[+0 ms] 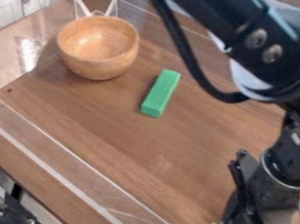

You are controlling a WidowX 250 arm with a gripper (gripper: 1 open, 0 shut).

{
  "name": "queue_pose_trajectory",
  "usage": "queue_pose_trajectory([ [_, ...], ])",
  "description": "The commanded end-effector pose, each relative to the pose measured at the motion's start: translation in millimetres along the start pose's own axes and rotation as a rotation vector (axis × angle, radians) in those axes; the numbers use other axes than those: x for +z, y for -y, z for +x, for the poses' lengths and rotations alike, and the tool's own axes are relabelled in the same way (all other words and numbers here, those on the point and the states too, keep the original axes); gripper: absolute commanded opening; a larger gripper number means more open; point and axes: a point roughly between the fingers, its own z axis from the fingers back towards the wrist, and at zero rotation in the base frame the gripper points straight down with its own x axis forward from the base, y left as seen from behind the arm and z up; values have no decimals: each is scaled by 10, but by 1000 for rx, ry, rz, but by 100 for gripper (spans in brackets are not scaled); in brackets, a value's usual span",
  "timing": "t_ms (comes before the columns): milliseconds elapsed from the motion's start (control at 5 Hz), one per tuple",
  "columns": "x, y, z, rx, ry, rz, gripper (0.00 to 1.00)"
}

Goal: Move the red object to the left side of the table

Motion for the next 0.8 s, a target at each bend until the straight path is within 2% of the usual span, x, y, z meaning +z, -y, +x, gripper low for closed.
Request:
queue_pose_trajectory([
  [0,193,15,-7,25,53,12,0],
  [400,273,0,-4,50,67,5,0],
  [600,277,54,-38,38,71,7,0],
])
